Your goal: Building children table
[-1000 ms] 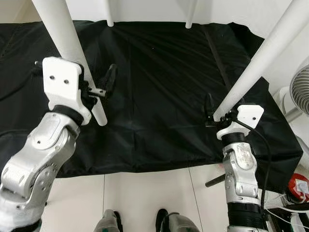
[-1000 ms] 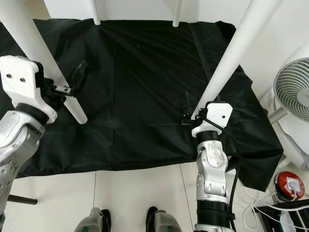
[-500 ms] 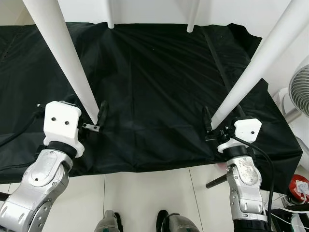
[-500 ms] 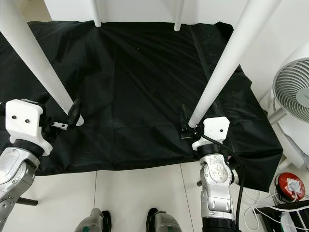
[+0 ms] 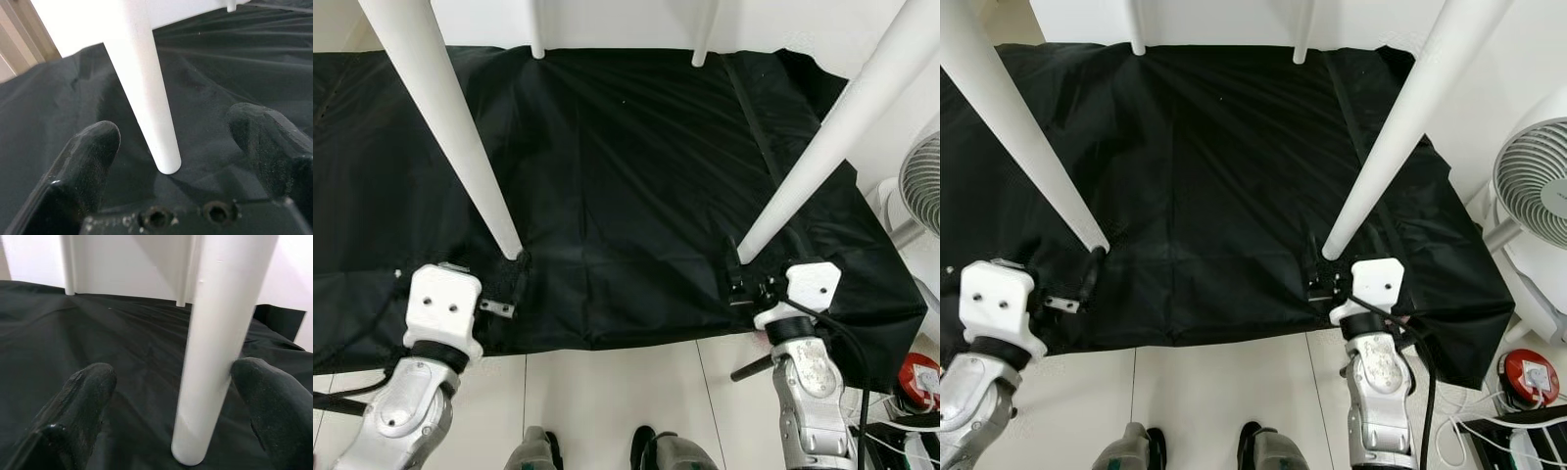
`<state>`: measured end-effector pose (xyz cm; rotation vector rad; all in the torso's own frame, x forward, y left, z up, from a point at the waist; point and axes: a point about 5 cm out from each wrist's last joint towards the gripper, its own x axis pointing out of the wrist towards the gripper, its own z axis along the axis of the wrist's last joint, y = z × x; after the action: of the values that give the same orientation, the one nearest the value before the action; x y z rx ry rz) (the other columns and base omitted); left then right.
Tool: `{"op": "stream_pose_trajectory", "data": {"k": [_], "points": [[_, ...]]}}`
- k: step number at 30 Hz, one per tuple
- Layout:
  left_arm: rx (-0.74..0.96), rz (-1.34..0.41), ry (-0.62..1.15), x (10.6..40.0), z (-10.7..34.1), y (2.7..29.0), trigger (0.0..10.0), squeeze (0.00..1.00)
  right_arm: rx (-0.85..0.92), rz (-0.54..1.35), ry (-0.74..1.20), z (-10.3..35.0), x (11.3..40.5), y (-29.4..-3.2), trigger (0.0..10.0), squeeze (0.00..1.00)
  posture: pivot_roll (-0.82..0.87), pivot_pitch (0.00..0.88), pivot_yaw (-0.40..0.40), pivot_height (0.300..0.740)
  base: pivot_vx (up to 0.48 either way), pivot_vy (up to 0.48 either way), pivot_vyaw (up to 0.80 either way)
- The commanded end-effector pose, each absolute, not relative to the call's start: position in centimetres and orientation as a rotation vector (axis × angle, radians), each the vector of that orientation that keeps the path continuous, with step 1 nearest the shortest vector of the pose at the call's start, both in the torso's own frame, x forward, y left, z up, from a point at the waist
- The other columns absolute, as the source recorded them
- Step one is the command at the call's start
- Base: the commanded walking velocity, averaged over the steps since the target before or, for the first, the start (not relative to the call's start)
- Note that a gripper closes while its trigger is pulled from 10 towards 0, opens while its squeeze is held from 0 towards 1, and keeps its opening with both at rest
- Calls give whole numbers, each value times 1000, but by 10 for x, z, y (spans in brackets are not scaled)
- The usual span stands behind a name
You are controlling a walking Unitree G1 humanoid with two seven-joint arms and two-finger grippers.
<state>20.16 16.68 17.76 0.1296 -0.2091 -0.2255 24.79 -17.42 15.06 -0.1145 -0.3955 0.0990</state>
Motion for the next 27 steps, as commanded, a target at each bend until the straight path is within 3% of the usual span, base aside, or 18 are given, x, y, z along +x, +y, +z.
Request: {"op": "stream_pose_trajectory", "data": {"k": [1, 10, 27], "points": [[180, -450, -172, 194, 166, 159, 10000, 0, -133, 119, -395, 147, 241, -172, 10000, 0, 60, 182, -8, 740, 0, 0, 0], [227, -520, -180, 179, 147, 160, 10000, 0, -174, 254, -353, 129, 222, -160, 10000, 0, 55, 167, -5, 740, 0, 0, 0], [233, -913, -95, 151, 109, 151, 10000, 0, -259, 876, -165, 102, 190, -157, 10000, 0, 48, 177, -31, 740, 0, 0, 0]]}}
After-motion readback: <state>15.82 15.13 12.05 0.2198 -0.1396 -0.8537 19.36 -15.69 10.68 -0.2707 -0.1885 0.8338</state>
